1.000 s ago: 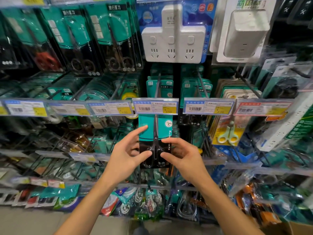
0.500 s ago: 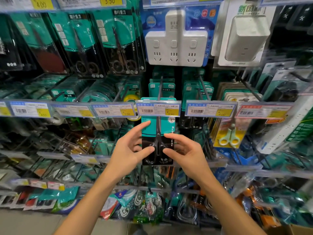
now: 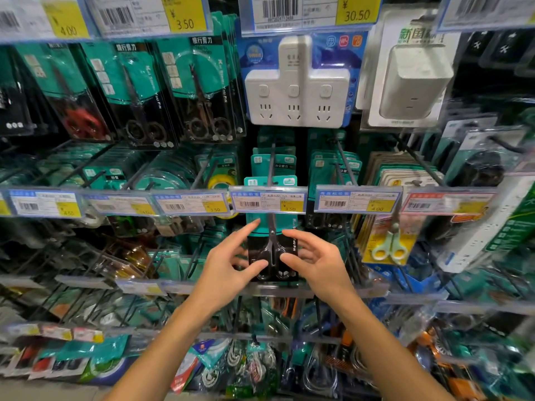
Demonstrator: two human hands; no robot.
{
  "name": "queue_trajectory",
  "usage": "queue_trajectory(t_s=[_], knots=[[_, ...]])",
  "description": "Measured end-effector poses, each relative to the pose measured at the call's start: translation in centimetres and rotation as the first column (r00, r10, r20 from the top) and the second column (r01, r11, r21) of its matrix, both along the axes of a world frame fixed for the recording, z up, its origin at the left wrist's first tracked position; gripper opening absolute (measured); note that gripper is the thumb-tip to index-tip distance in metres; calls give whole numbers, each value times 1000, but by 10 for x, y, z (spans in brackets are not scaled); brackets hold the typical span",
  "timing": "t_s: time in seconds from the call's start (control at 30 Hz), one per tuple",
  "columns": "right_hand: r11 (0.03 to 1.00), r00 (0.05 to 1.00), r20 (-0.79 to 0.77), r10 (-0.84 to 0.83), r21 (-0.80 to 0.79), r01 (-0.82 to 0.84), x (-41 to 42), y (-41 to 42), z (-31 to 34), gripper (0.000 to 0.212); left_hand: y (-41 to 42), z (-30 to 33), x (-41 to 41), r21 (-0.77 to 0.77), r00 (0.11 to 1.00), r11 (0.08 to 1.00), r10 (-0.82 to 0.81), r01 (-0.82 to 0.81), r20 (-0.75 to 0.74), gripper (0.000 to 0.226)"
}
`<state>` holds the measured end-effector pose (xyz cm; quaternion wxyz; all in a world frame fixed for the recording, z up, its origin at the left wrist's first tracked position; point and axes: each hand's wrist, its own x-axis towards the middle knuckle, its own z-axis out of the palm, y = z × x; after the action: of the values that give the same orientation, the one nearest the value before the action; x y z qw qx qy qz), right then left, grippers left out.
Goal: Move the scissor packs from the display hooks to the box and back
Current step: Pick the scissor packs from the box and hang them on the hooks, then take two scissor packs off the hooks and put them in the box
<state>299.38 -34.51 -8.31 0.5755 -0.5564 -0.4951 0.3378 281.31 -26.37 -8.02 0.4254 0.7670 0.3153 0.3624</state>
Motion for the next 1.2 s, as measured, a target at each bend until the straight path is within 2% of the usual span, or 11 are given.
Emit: queue_trajectory(t_s=[0.23, 0.4, 0.47, 0.53, 0.67, 0.7, 0.8, 0.93, 1.03, 1.1, 1.2], knots=[[1000, 999, -32, -12, -13, 12, 10, 32, -2, 38, 34, -7, 12, -16, 997, 999, 31, -32, -71, 65], [997, 997, -28, -71, -34, 70, 12, 52, -1, 27, 64, -14, 24, -19, 974, 990, 134, -140, -182, 35], [994, 976, -209, -66, -102, 45, 16, 63, 2, 22, 76, -18, 29, -53, 964, 984, 152, -168, -219, 36], [985, 888, -437, -142, -155, 81, 24, 77, 1, 21, 81, -18, 35, -84, 957, 978, 167, -192, -239, 38], [988, 817, -573, -62, -152, -31, 26, 81, 2, 27, 74, -12, 43, -76, 943, 978, 163, -192, -290, 43], [986, 845, -532, -54, -160, -37, 24, 79, 4, 30, 70, -11, 43, -61, 941, 983, 150, -176, -302, 47], [977, 993, -111, -44, -212, 19, 19, 71, 9, 45, 54, -4, 41, 46, 931, 993, 116, -107, -345, 60], [957, 979, 204, -6, -282, 65, 13, 49, 2, 57, 38, 2, 41, 170, 830, 983, 152, -71, -536, 70], [950, 840, 542, 22, -274, 151, 6, 32, -3, 65, 21, 2, 41, 295, 646, 954, 256, -50, -719, 66], [936, 647, 759, 72, -275, 219, -1, 18, -11, 70, -2, 4, 41, 407, 519, 913, 345, 7, -783, 62], [911, 443, 883, 154, -301, 282, -10, -14, -24, 73, -43, 5, 39, 453, 430, 889, 385, 62, -816, 62]])
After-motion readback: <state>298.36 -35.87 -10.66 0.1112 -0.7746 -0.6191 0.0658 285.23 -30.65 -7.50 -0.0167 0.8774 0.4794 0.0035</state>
